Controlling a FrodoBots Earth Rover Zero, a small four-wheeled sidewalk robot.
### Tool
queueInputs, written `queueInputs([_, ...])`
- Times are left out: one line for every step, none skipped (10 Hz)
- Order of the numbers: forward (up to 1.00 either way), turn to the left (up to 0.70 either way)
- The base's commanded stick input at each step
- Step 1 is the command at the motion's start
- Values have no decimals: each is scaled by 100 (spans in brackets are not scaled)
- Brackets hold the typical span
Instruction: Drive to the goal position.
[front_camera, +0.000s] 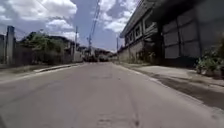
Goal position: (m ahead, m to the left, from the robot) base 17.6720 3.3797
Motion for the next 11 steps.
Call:
queueInputs([100,-5])
queueInputs([100,-2])
queueInputs([100,0])
queueInputs([100,0])
queueInputs([100,0])
queueInputs([100,0])
queueInputs([100,0])
queueInputs([100,0])
queueInputs([100,0])
queueInputs([100,0])
queueInputs([100,0])
